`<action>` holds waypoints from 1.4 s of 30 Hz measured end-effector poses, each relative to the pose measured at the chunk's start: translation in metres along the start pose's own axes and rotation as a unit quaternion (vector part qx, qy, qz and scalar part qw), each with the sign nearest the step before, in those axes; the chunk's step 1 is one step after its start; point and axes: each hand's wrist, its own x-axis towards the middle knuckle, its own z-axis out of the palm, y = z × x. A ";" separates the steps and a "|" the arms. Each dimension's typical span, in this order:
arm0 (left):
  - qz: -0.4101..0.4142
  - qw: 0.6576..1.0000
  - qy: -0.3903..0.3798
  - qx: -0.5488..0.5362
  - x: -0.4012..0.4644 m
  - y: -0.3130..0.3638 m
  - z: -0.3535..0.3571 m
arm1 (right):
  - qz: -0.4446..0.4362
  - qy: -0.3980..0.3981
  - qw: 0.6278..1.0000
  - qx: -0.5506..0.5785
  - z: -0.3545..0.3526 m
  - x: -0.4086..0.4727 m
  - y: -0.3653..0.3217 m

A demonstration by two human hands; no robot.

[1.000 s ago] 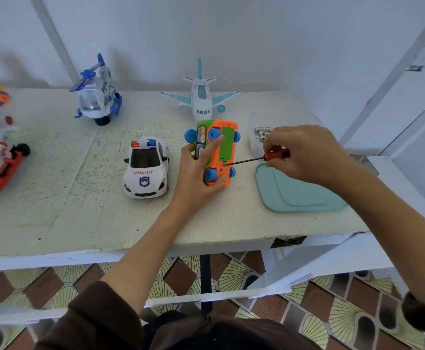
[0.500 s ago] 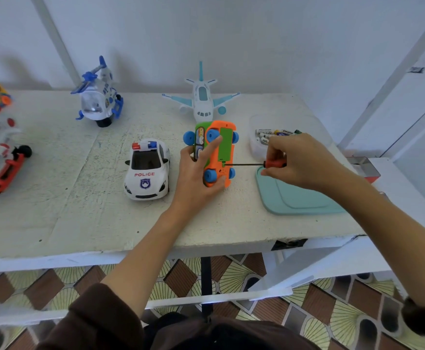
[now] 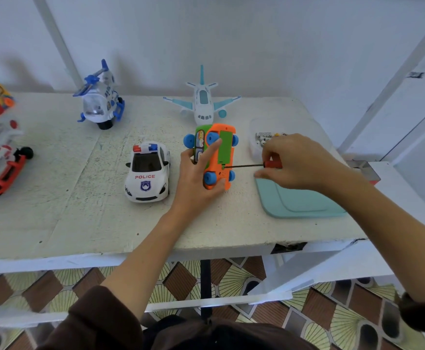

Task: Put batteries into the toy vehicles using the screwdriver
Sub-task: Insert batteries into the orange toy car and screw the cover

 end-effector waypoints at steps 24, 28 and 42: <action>-0.003 1.000 -0.002 -0.002 -0.001 0.001 0.001 | 0.016 -0.026 0.999 0.044 -0.007 0.007 0.002; -0.003 1.000 -0.006 0.000 -0.001 0.001 0.002 | 0.031 -0.065 0.994 -0.086 -0.003 0.012 0.003; 0.001 1.000 0.002 0.008 -0.001 0.001 0.001 | 0.019 -0.038 0.997 -0.071 0.004 0.009 0.004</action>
